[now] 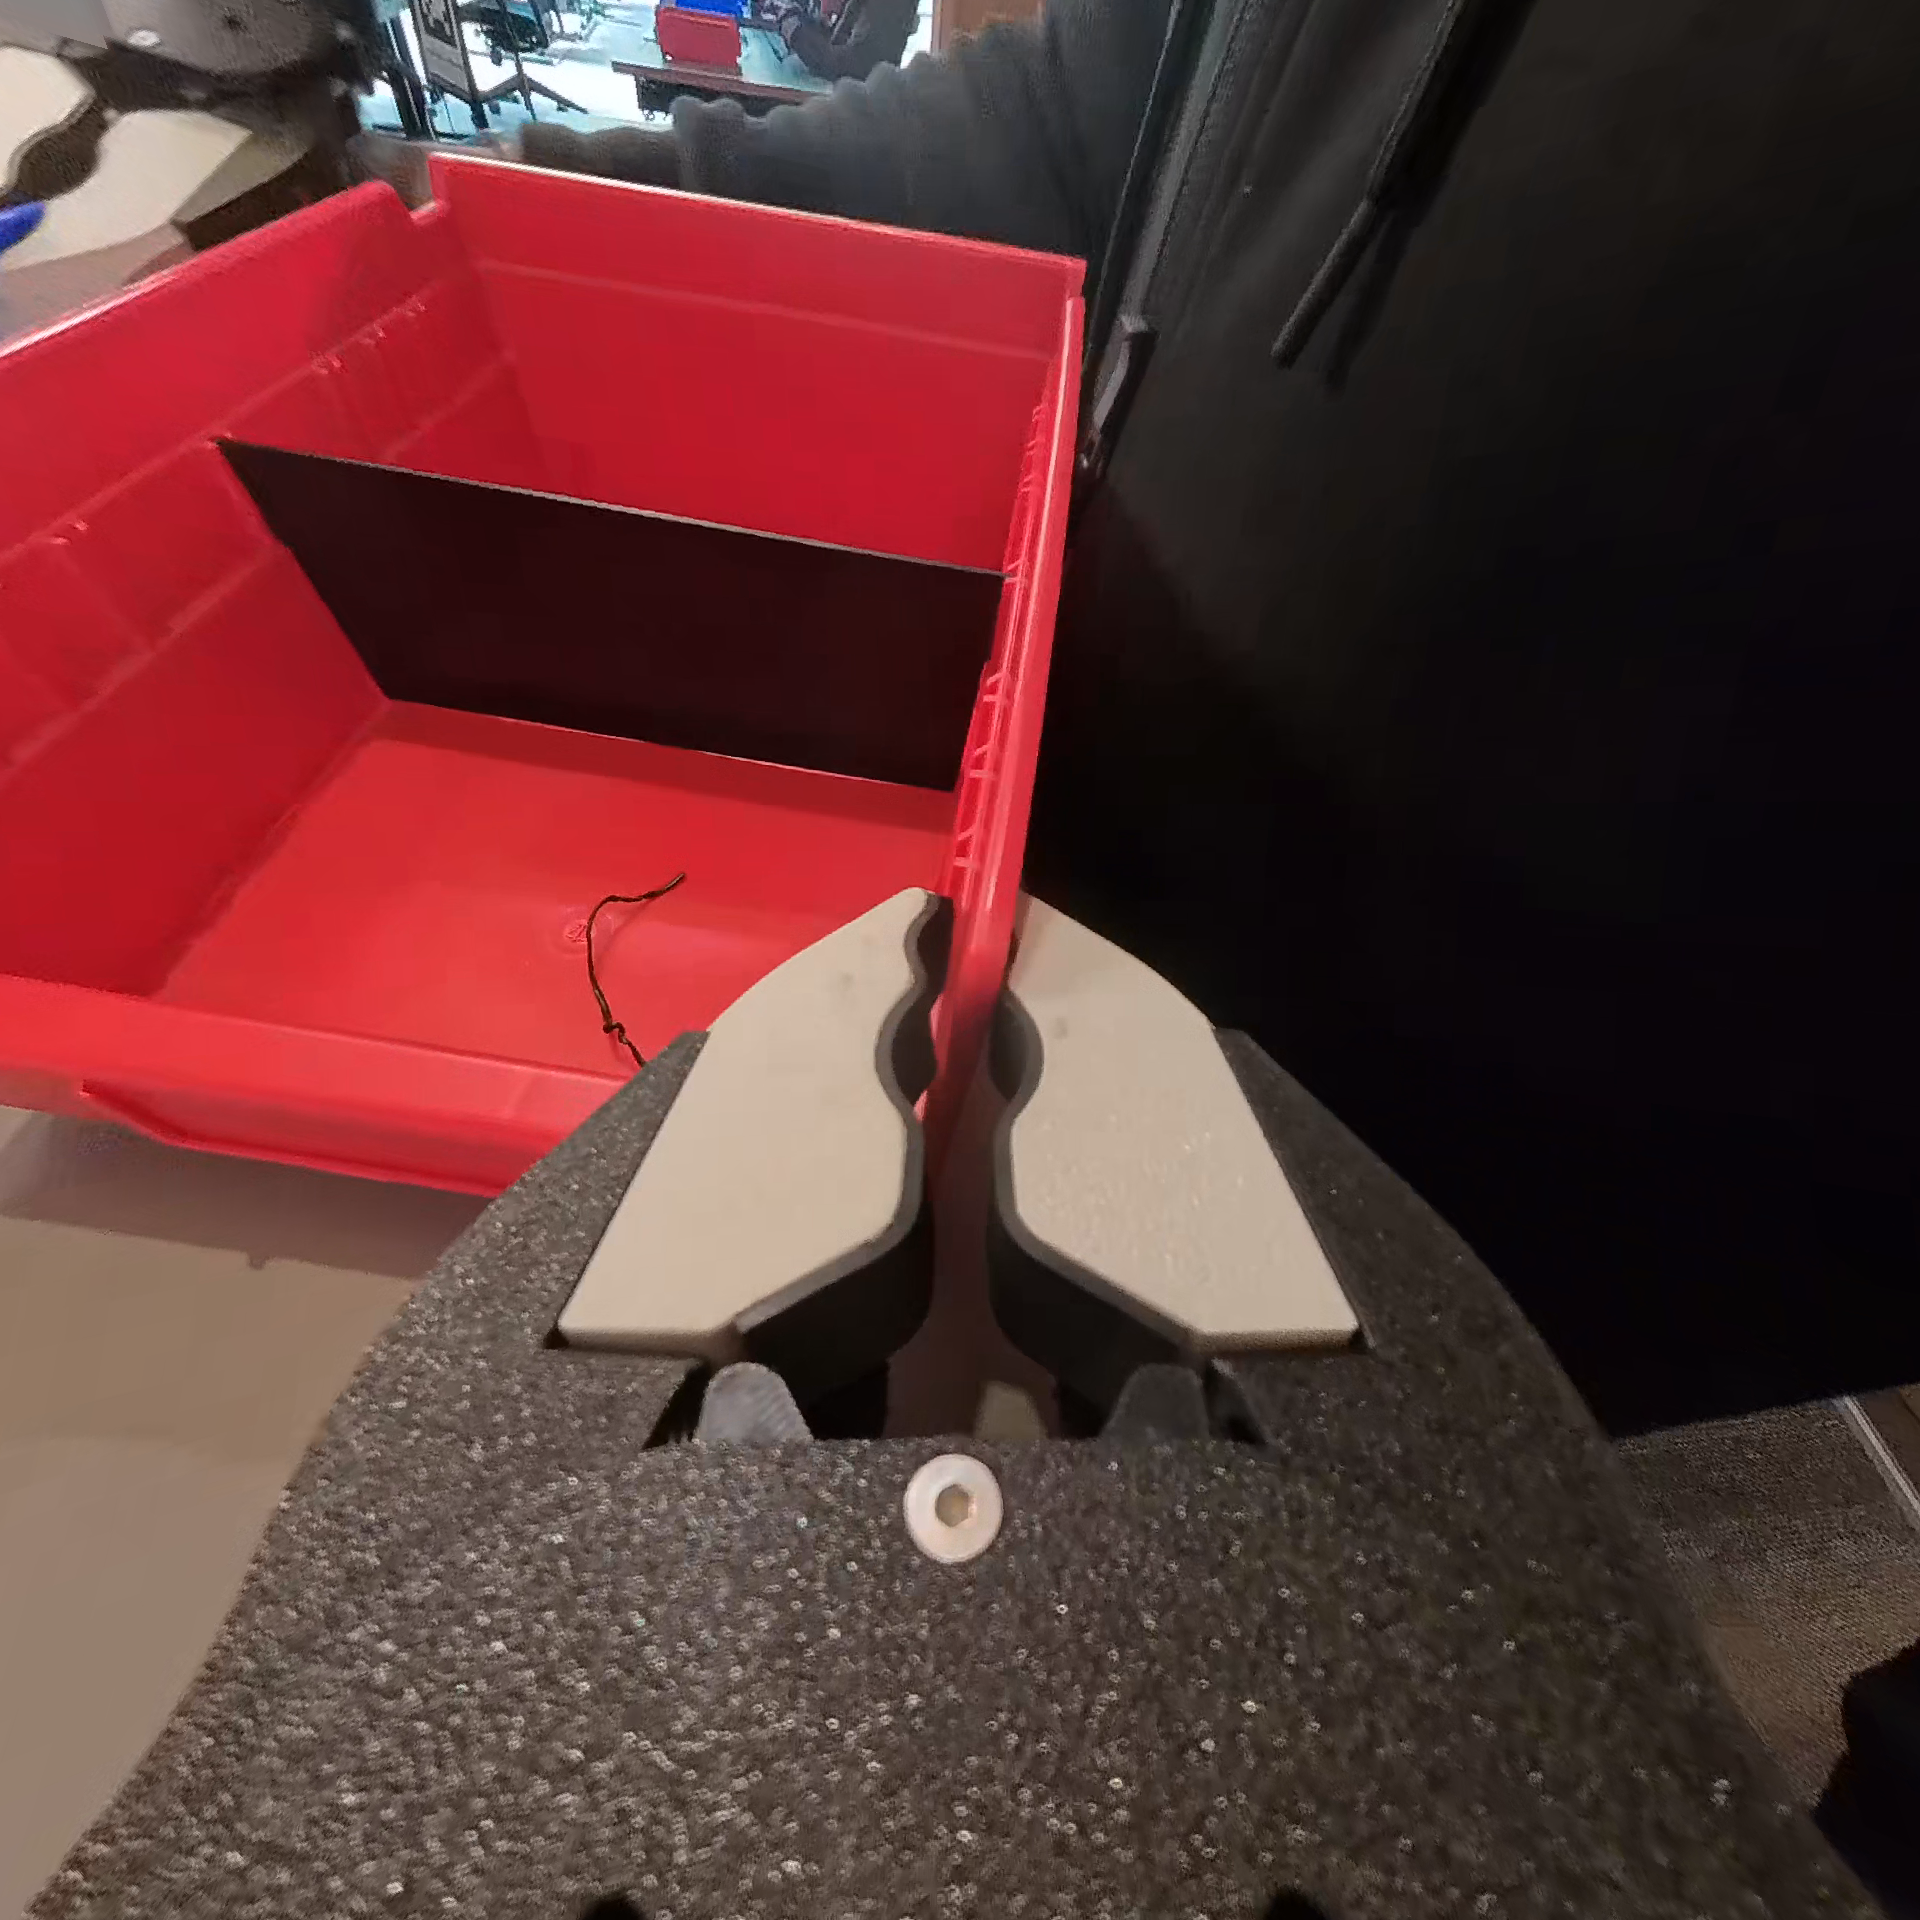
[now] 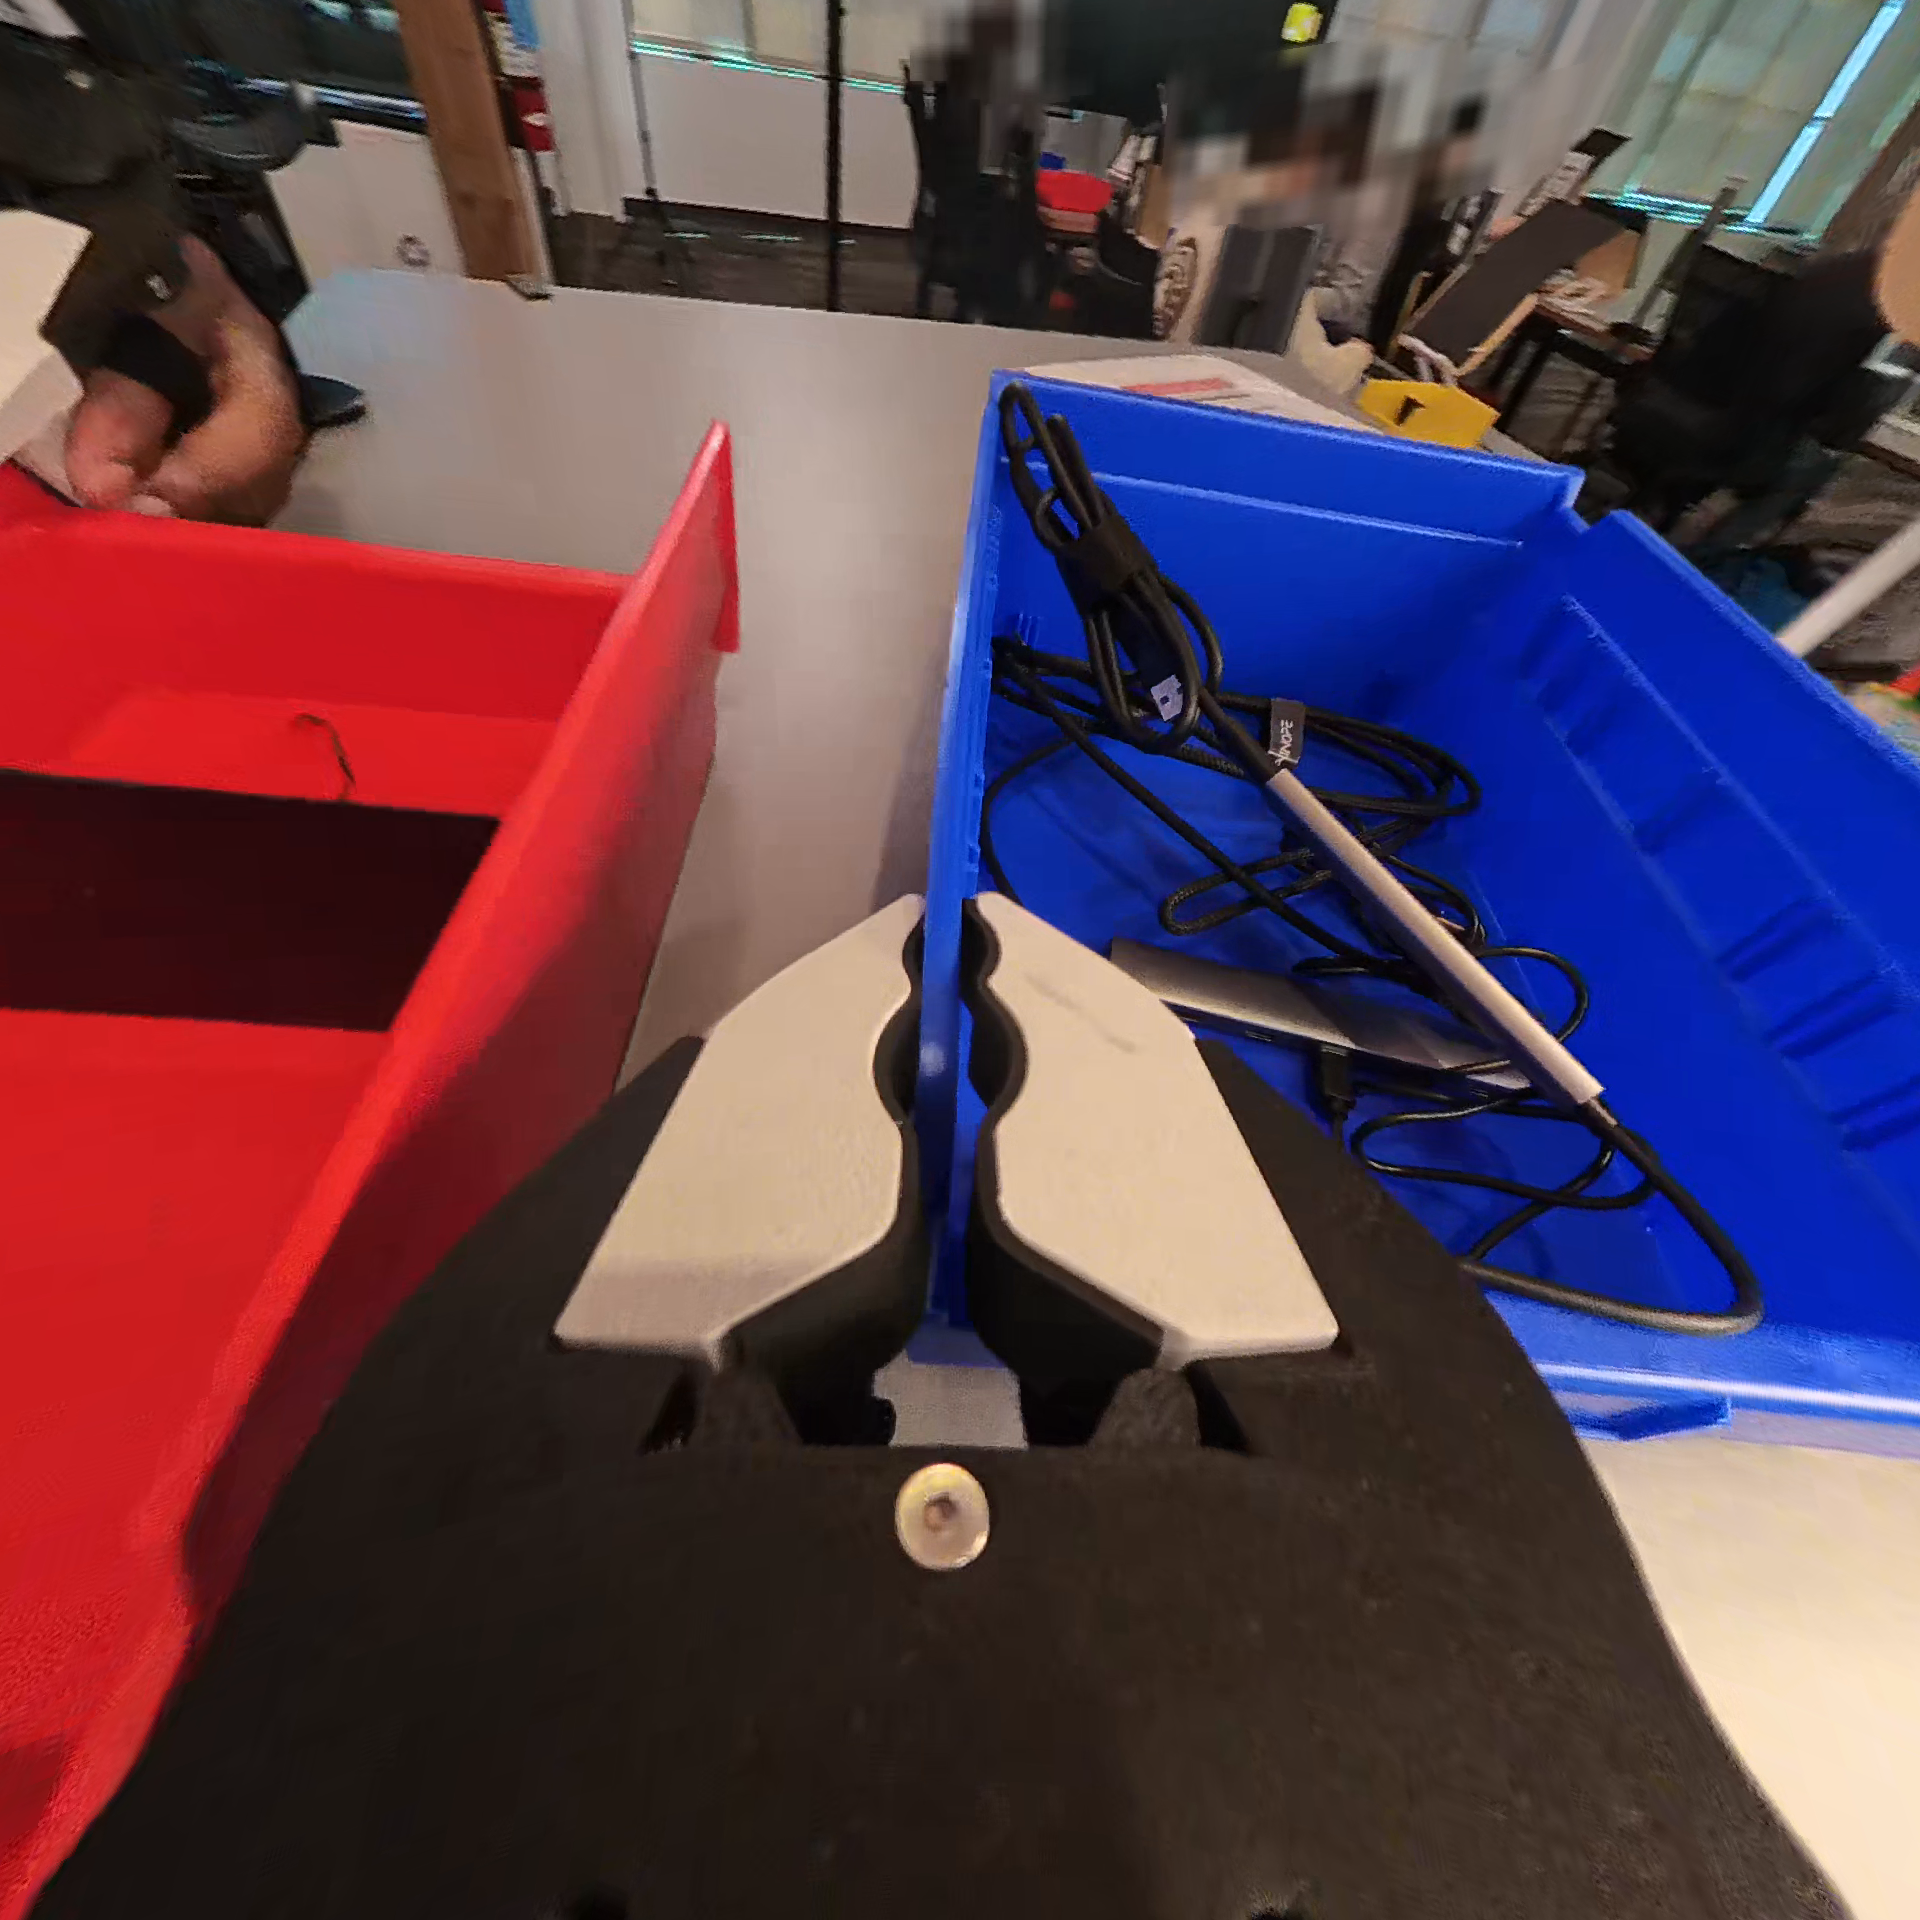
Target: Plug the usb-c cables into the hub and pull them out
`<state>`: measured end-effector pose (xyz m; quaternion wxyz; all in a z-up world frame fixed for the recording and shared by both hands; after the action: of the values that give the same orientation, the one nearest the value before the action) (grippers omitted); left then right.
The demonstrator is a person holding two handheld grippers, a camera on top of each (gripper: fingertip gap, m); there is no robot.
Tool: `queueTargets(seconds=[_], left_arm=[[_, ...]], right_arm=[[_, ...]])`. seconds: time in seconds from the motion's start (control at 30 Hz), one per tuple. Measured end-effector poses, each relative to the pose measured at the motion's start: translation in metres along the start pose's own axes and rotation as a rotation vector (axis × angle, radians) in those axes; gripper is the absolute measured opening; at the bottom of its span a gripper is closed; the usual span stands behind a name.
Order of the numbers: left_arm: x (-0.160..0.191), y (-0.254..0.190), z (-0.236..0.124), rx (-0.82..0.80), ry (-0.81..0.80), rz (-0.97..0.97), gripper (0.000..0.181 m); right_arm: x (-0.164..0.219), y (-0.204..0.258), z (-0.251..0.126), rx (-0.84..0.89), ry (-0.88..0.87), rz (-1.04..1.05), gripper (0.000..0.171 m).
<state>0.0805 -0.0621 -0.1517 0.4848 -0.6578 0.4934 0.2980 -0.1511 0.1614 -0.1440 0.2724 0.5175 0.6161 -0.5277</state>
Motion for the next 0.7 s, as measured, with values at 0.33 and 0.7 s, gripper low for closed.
queueTargets(seconds=[0.33, 0.7], left_arm=[[-0.014, -0.008, -0.002, -0.033, -0.164, -0.090, 0.023], [-0.069, 0.113, -0.122, -0.810, -0.356, -0.403, 0.034]], right_arm=[[-0.040, -0.023, 0.004, -0.100, -0.134, 0.072, 0.033], [-0.044, 0.032, -0.119, 0.006, 0.385, 0.328, 0.065]])
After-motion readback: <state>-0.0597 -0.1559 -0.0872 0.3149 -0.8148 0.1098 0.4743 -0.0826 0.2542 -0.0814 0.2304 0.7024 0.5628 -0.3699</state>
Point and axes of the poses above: each gripper's, where its closed fingertips meet, z out along the fingers, x out of its underside, y = z × x across the jaws, the point moved 4 cm from there along -z, back along the fingers, and after that the axes turned 15 degrees about -z, right-handed, at the moved point
